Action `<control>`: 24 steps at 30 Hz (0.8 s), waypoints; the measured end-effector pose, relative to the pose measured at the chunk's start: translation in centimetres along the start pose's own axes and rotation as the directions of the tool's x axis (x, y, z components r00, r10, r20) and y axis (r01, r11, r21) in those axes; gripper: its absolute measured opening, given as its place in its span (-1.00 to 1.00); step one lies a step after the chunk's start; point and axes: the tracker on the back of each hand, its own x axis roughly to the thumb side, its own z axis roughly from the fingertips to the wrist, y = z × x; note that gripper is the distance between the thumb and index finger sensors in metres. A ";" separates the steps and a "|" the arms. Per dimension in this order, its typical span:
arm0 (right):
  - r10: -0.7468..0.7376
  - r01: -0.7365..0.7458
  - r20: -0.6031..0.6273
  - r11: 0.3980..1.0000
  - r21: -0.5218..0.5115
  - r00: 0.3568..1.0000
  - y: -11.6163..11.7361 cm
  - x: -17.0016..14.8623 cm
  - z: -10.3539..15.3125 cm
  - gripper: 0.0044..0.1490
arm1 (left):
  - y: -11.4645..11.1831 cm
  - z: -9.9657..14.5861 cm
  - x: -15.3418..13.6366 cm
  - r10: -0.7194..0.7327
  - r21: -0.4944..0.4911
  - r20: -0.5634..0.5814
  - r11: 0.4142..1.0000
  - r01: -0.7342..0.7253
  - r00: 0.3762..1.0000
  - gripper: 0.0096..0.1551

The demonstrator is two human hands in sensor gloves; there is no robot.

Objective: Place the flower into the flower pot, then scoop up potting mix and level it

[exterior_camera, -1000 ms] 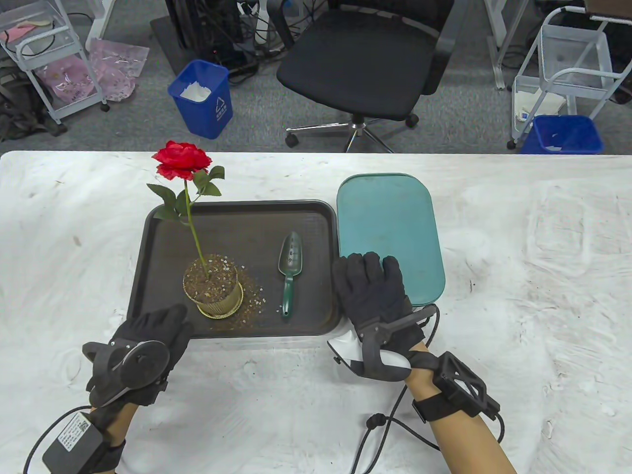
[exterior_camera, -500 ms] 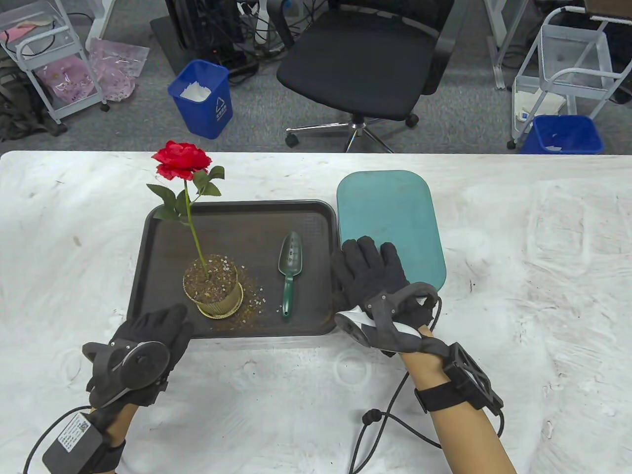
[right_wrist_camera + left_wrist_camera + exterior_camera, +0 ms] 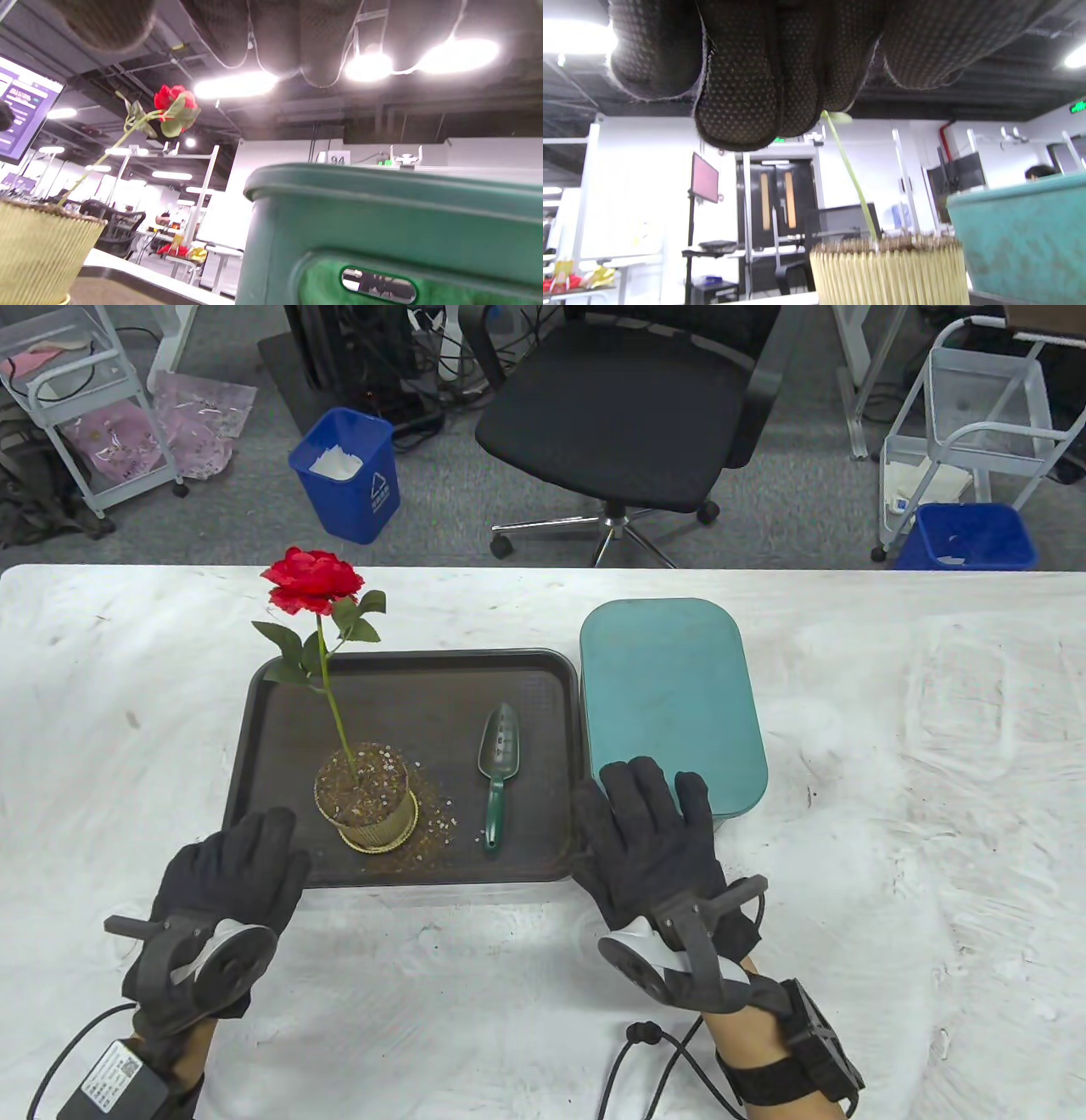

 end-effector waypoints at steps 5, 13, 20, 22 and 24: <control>0.043 -0.043 -0.030 0.999 -0.011 0.999 0.0 -1.0 1.8 -0.17 | 0.4 0.4 0.0 0.011 -0.019 0.020 1.000 -0.011 1.000 -0.08; 0.036 -0.028 -0.094 0.996 0.083 0.995 1.4 -2.9 2.6 -0.09 | -2.6 0.1 0.2 -0.067 -0.234 0.062 0.969 0.080 0.996 0.12; 0.019 -0.004 -0.130 0.994 0.111 0.991 1.8 -3.9 3.0 -0.08 | -4.4 0.1 -0.6 -0.054 -0.314 0.029 0.948 0.061 0.998 0.11; 0.020 -0.004 -0.139 0.993 0.118 0.990 1.9 -4.1 3.0 -0.08 | -4.8 0.2 -0.7 -0.049 -0.326 0.014 0.944 0.050 0.999 0.10; 0.018 -0.002 -0.143 0.993 0.114 0.990 1.9 -4.1 3.0 -0.09 | -4.9 0.2 -0.8 -0.043 -0.330 0.009 0.943 0.043 0.999 0.10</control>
